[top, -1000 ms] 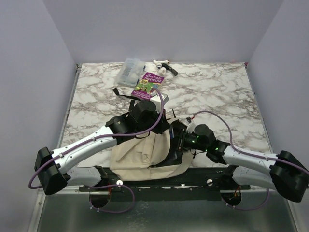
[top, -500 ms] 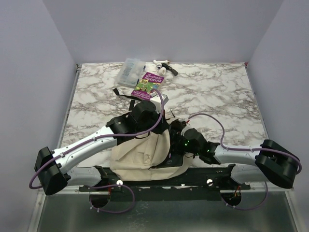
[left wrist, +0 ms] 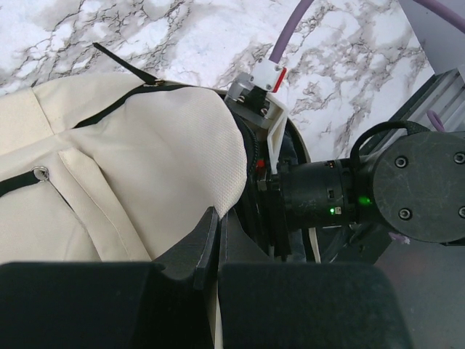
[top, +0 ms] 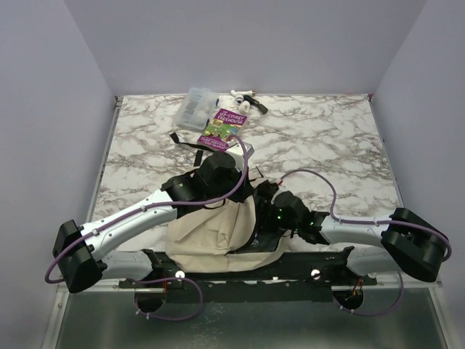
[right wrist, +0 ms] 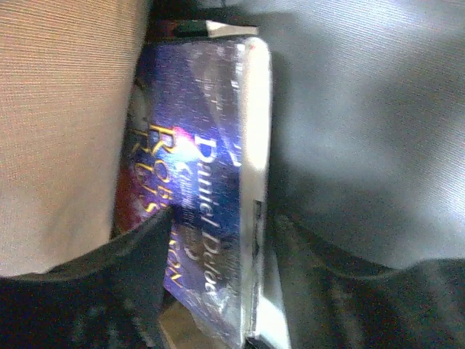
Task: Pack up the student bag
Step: Place the book in the student bag.
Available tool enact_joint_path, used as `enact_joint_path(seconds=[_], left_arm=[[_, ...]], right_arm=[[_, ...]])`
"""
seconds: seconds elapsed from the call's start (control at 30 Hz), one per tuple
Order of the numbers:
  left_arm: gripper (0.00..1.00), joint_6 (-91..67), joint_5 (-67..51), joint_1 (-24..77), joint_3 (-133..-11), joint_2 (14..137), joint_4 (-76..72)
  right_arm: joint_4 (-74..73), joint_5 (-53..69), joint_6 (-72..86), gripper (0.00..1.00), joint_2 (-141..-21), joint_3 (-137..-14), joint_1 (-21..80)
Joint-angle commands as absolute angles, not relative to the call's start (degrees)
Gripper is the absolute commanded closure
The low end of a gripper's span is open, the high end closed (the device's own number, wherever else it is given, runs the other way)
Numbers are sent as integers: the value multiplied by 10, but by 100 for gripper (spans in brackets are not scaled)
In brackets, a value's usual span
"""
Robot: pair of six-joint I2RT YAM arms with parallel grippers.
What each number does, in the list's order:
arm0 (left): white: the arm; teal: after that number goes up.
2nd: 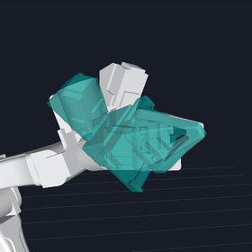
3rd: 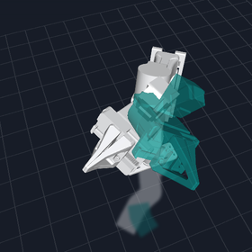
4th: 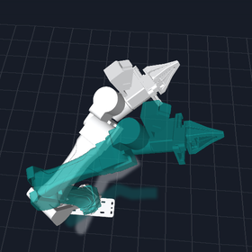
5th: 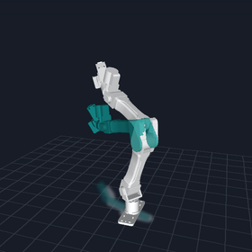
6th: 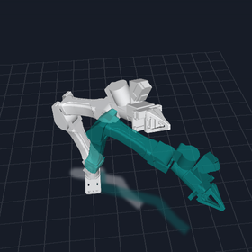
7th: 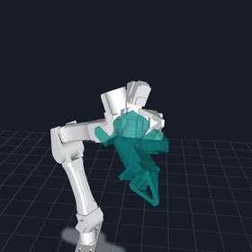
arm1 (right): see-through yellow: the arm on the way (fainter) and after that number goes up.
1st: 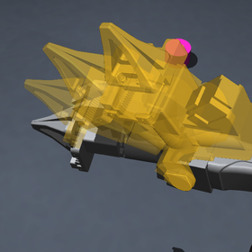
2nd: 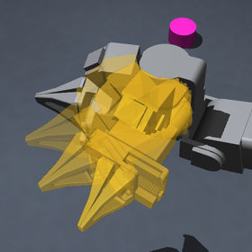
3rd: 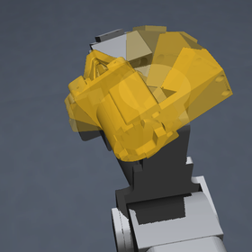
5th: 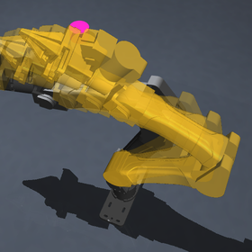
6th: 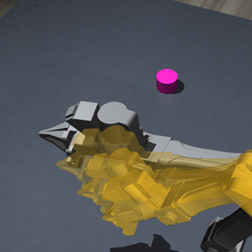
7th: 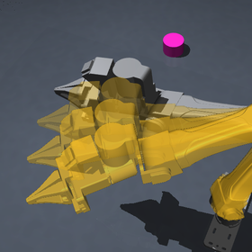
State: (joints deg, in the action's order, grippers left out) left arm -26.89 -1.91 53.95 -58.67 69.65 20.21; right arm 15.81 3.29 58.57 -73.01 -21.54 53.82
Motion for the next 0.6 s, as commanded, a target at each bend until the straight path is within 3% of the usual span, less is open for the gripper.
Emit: enact_joint_path(seconds=[0.0,0.13,0.23,0.3,0.57], left_arm=[[100,-268,-18,537,-584,702,188],[100,-274,-25,537,-584,708,188],[100,-276,-26,537,-581,710,188],[100,-276,-26,537,-579,712,188],[100,-295,-28,535,-573,723,185]], right_arm=[[218,77,581,53,-796,-256,554],[288,108,598,53,-813,-260,555],[177,41,570,28,-770,-269,552],[88,11,550,20,-722,-270,539],[-190,-116,522,18,-483,-285,509]])
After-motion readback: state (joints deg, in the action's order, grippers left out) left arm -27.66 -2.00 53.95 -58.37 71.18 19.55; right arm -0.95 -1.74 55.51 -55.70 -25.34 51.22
